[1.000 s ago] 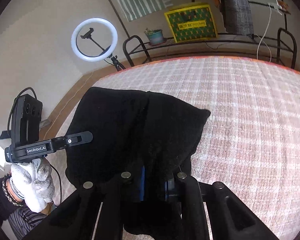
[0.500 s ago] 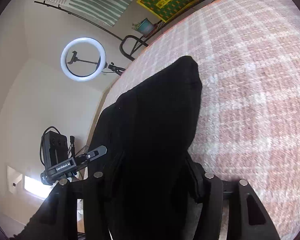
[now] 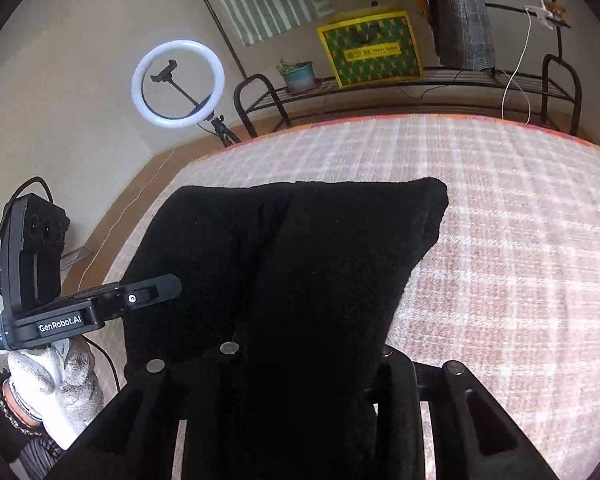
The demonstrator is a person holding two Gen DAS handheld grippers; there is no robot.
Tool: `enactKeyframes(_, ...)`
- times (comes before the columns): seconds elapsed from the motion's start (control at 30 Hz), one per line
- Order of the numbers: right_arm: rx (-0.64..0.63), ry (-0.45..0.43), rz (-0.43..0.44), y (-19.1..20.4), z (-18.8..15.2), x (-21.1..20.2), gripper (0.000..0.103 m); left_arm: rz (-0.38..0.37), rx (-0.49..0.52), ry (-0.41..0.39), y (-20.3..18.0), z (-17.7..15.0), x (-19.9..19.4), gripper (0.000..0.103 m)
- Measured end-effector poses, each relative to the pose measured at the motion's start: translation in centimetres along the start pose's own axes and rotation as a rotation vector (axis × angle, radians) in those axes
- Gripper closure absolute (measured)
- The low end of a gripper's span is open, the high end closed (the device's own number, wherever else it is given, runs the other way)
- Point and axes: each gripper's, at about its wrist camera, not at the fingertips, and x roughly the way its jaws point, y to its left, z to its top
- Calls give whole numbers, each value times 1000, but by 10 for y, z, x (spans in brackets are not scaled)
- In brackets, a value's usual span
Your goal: Fold large clothes
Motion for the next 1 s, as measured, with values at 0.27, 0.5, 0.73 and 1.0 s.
enactKeyframes(0.27, 1, -41, -104, -35, -2, -75, 75, -93, 67, 14, -78, 0, 17, 76)
enactKeyframes(0.5, 27, -64, -196, -95, 5, -116, 75, -158, 125, 49, -152, 22, 67, 76)
enactKeyframes(0.73, 31, -103, -305, -159, 44, -138, 75, -206, 187, 43, -228, 67, 136, 76)
enactKeyframes(1.0, 24, -161, -398, -246, 104, -131, 75, -228, 258, -10, -279, 132, 230, 76)
